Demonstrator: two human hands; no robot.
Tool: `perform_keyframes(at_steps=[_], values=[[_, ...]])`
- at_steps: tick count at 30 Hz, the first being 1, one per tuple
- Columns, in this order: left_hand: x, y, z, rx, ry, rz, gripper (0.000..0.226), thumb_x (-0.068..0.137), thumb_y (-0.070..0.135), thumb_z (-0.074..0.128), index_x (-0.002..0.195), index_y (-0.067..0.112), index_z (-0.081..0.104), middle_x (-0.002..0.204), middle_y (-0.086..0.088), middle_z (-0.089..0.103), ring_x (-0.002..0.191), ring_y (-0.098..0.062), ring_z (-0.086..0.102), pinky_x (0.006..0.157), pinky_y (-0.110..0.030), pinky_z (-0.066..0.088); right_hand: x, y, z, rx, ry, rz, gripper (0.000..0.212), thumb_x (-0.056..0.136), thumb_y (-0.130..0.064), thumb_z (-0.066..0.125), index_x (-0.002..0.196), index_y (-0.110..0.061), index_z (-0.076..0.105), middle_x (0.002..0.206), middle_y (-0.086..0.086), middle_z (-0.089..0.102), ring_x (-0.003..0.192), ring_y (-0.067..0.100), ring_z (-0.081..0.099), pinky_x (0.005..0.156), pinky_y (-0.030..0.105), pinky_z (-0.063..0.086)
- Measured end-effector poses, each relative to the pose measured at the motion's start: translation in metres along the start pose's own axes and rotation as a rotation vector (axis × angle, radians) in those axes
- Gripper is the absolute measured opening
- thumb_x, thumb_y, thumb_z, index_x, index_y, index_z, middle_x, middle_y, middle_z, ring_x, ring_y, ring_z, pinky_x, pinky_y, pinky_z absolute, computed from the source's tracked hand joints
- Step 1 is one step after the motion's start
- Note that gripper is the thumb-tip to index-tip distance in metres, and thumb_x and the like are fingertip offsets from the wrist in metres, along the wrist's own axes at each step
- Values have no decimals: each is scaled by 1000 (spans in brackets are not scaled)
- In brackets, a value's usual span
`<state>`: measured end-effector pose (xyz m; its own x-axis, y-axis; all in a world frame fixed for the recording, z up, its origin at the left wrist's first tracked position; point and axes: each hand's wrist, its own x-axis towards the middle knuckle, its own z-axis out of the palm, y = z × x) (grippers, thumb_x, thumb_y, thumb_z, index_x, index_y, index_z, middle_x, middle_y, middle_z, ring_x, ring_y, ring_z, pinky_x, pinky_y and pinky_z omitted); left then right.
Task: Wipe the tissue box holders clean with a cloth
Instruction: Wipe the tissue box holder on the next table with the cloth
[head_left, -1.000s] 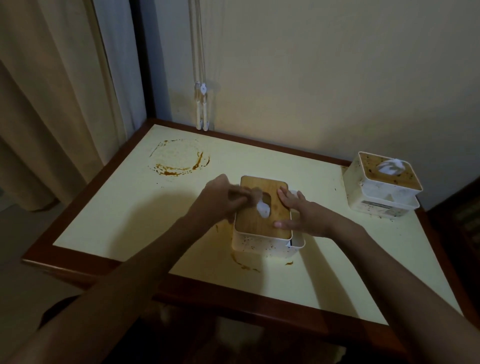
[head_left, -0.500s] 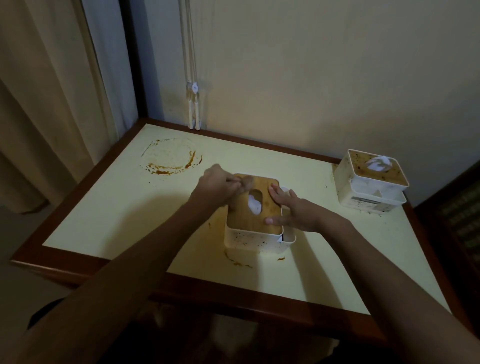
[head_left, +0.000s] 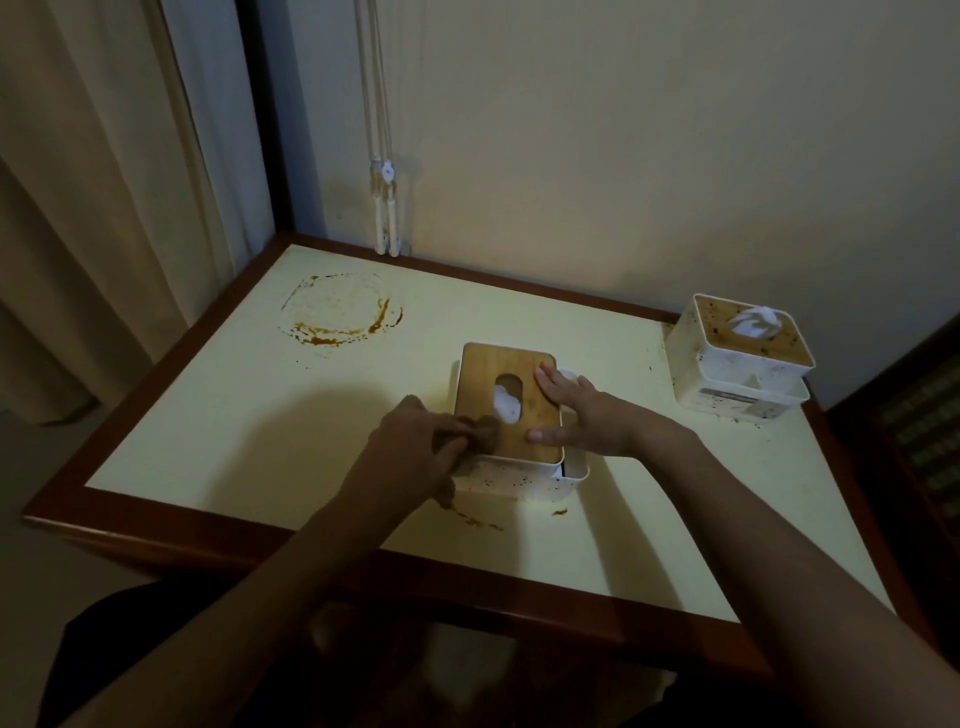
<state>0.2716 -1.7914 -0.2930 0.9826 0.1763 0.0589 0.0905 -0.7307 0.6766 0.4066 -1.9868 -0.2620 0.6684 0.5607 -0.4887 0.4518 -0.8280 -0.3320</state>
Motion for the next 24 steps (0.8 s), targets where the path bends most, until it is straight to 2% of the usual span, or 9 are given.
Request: perform_keyframes(at_steps=[2,6,10,11,14,16,18,21,24], values=[[-6,3,6,-40,58,-44,17,92,26,59,104,31,70,90,-5,57,54,-8,62,62,-13,51,-3,-3,-1,-38,-4,13,89,89,-54,51,151,-29,-8,159,-9,-13,146,27,-10,118,52,8],[8,6,18,-23,192,-124,17,92,21,56,102,19,71,95,-8,52,67,-18,62,70,-31,55,-16,-10,-3,-200,-49,111,86,90,-63,40,152,-25,-6,159,-6,-12,147,26,-8,117,51,5],[40,4,15,-28,216,-90,17,91,16,57,97,15,73,96,-9,53,74,-13,55,63,-17,47,-42,-22,-11,-332,-169,217,71,97,-56,27,152,-22,-1,160,2,-8,146,30,-8,118,48,6],[51,4,13,-35,188,-89,17,91,16,57,96,15,73,97,-8,56,74,-13,58,58,-14,48,-49,-26,-11,-354,-198,221,64,100,-50,26,153,-22,5,160,6,-5,147,32,-5,118,46,7],[83,7,10,1,76,-68,18,90,15,59,101,16,74,101,-11,63,77,-23,67,64,-26,57,-68,-38,-12,-392,-243,193,60,99,-49,32,150,-19,24,155,11,24,141,30,25,111,38,23],[99,10,10,77,19,-22,19,90,14,61,103,16,74,105,-10,67,83,-21,66,71,-27,55,-69,-38,-10,-353,-134,124,53,96,-49,41,140,-20,42,140,10,47,126,29,46,101,35,37],[109,14,11,96,-3,18,19,89,13,62,104,16,74,109,-10,67,87,-21,65,78,-32,56,-62,-33,-7,-256,116,81,42,92,-43,53,130,-25,54,126,7,57,114,27,55,93,36,46],[113,12,13,74,-3,60,20,89,13,63,106,14,73,111,-9,68,91,-20,64,82,-33,55,-46,-20,4,-198,313,47,57,86,-42,62,137,-27,43,138,7,42,126,28,42,96,39,43],[110,8,13,43,1,63,20,89,16,63,106,15,73,115,-10,65,95,-20,63,81,-29,53,-34,-8,15,-122,207,2,79,88,-45,60,150,-23,16,160,3,4,145,25,10,111,44,29]])
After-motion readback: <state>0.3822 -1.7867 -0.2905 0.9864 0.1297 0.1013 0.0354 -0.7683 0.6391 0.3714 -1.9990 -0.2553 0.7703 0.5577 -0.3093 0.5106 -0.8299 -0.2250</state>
